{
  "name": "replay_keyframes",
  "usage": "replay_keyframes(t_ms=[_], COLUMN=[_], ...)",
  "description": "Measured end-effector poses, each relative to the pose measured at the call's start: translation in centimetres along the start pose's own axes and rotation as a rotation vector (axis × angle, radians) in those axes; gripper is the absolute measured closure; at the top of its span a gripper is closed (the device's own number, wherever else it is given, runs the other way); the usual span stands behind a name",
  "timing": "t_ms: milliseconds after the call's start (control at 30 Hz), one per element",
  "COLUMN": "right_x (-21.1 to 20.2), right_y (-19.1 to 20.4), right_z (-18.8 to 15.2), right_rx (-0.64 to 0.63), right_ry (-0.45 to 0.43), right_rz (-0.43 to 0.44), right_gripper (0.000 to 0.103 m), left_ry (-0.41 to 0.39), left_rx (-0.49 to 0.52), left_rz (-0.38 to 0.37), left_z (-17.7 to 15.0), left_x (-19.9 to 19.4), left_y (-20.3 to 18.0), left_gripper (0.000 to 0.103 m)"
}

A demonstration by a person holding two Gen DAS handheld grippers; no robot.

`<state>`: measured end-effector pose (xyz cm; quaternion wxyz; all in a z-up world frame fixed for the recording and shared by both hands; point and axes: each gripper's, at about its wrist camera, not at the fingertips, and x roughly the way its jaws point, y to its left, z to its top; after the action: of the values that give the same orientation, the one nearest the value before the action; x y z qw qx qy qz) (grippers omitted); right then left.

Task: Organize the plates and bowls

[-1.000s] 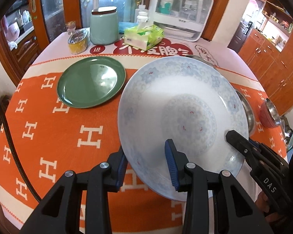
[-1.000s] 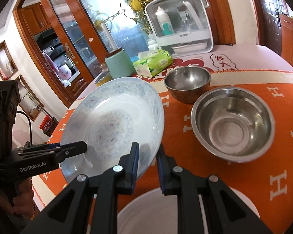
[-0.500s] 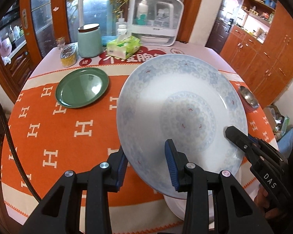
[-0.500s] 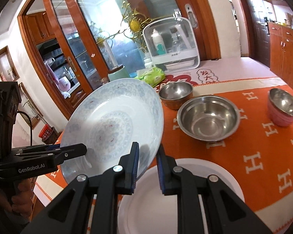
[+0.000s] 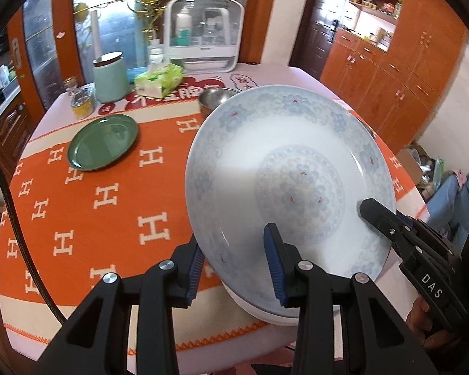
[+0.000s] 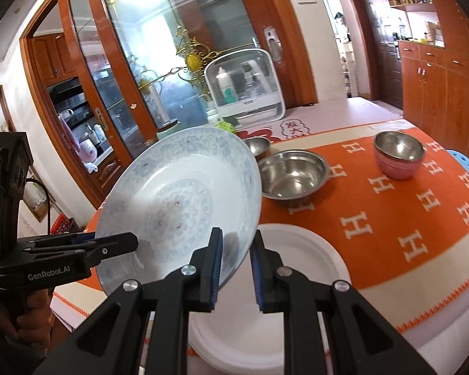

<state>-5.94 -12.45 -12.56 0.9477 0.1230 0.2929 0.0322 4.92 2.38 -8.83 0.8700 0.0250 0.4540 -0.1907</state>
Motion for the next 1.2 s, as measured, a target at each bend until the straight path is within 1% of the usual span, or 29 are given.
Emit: replay_keyframes(t_ms=[133,300,467,600,733,900,1200], right_x=[-1.2,-2.1,-2.3,-1.8,-0.8,1.4,5.2], right_y=[-0.7,-1.7,-3.1,-4.2,-5.3,-6.3,-7.8], right_z=[-1.3,-2.4,-3.0,-3.5,-3.7,-3.9,-4.1], right_rx=[0.023,0.055,0.076,0.094,0.099,0.083,0.051], right_ry=[0.012,0.036,0.069,0.101,0.136,0.204,0.345], right_rz=[-0.036,-0.081,-0.121,-0.134,-0.138,-0.12,-0.069], right_gripper=[0.086,0.086,0.086,0.086,0.086,0.086,0.086], left_ry=[0.018,0.065,0.109,0.141,0.18,0.228,0.324], left_rx=[0.032,0.068,0.092,0.108,0.113,0.108,0.034], left_rz=[-0.018,-0.054,-0.081,-0.089,-0.088,-0.058,-0.009], left_z=[-0.9,-1.7,-2.2,-2.1,-2.1,-2.1,-2.6], left_x=[0.1,0.9,2.3,3.6,5.1,6.9,10.4], left_y=[-1.2,-2.5,-3.7,-4.5,-5.0,-5.3,-4.9], left_gripper=[0.067,0.067,0.067,0.067,0.067,0.067,0.067])
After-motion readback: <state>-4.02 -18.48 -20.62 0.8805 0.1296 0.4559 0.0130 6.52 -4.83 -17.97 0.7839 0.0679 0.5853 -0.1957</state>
